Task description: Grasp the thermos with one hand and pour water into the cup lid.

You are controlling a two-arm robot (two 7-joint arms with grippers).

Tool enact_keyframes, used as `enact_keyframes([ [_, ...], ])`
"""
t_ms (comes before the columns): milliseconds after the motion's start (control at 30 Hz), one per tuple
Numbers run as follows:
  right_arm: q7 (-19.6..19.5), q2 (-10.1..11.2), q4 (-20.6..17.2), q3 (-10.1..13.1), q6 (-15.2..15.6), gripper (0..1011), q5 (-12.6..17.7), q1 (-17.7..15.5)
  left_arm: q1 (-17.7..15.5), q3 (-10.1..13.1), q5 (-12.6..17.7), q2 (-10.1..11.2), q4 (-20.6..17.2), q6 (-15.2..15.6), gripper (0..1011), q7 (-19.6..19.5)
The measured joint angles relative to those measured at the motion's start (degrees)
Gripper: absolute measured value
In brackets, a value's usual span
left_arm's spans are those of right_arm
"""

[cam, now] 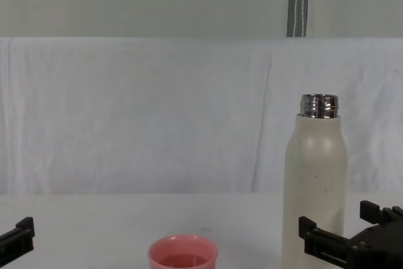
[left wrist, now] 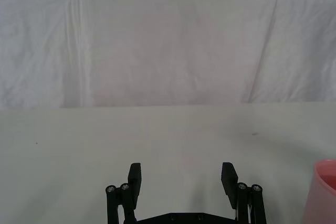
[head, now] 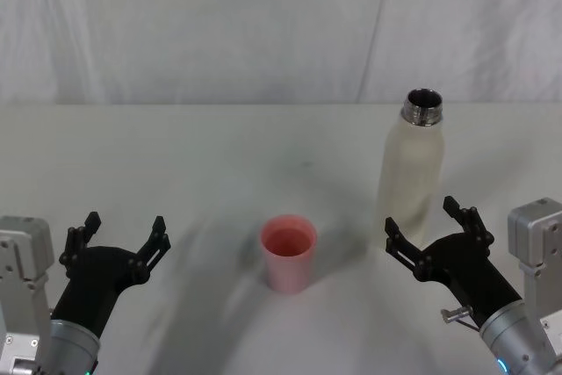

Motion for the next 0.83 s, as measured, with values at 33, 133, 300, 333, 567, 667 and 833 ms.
enact_keyframes([
  [33, 0.0, 0.0, 0.0, 0.0, 0.0, 1001, 0.0, 0.0, 0.0, 0.0, 0.0, 0.0, 0.0, 0.0, 1001, 0.0],
  [133, 0.0, 0.0, 0.0, 0.0, 0.0, 1001, 0.0, 0.0, 0.0, 0.0, 0.0, 0.0, 0.0, 0.0, 1001, 0.0],
  [300, 0.0, 0.0, 0.0, 0.0, 0.0, 1001, 0.0, 0.0, 0.0, 0.0, 0.0, 0.0, 0.0, 0.0, 1001, 0.0],
  [333, 0.0, 0.0, 0.0, 0.0, 0.0, 1001, 0.0, 0.0, 0.0, 0.0, 0.0, 0.0, 0.0, 0.0, 1001, 0.0],
  [567, 0.0, 0.0, 0.0, 0.0, 0.0, 1001, 0.0, 0.0, 0.0, 0.0, 0.0, 0.0, 0.0, 0.0, 1001, 0.0],
  [667, 0.0, 0.0, 0.0, 0.0, 0.0, 1001, 0.0, 0.0, 0.0, 0.0, 0.0, 0.0, 0.0, 0.0, 1001, 0.0],
  [833, 0.0, 0.0, 0.0, 0.0, 0.0, 1001, 0.0, 0.0, 0.0, 0.0, 0.0, 0.0, 0.0, 0.0, 1001, 0.0],
])
